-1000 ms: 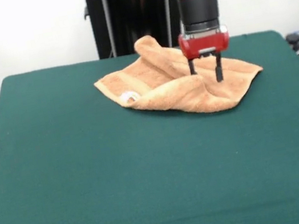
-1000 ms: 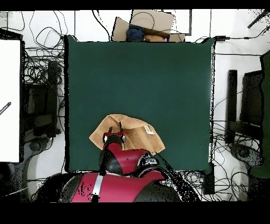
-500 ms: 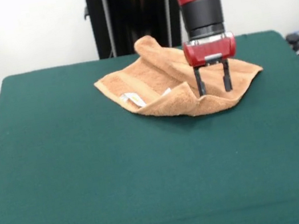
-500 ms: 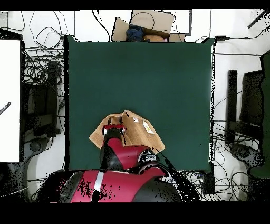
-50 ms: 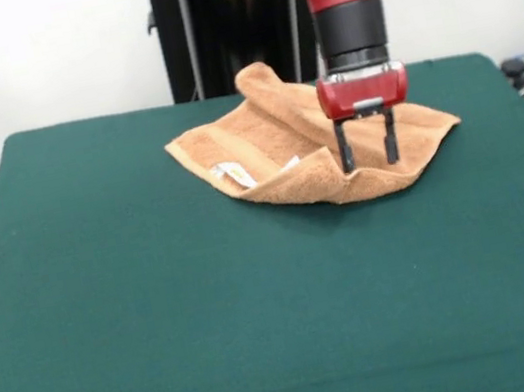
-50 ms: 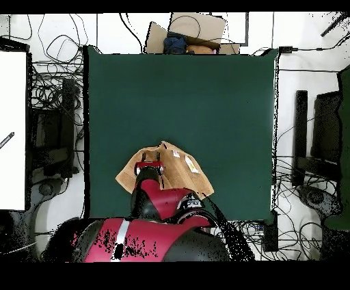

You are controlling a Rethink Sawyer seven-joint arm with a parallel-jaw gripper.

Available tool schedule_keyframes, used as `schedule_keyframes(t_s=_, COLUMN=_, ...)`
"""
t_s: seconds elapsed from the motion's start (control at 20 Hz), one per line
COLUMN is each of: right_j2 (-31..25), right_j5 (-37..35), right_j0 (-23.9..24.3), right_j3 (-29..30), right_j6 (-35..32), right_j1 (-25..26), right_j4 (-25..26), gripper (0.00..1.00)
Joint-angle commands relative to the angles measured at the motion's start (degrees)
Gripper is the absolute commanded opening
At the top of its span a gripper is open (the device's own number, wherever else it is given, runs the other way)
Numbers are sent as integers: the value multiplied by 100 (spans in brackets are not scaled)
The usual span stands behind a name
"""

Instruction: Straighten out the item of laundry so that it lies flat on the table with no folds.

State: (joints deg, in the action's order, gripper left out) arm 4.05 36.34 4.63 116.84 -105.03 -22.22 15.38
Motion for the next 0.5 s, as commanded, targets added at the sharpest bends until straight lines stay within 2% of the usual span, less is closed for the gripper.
schedule_keyframes(t_s=0.05, right_j2=522, right_j5=184, right_j0=-315, right_j3=-479, right_j6=-532, right_j1=743, right_j4=-555, gripper=100)
schedule_keyframes(t_s=0.25, right_j2=543, right_j5=333, right_j0=-270, right_j3=-790, right_j6=-532, right_j1=1043, right_j4=-471, gripper=100)
schedule_keyframes(t_s=0.5, right_j2=582, right_j5=406, right_j0=-276, right_j3=-963, right_j6=-438, right_j1=1074, right_j4=-349, gripper=100)
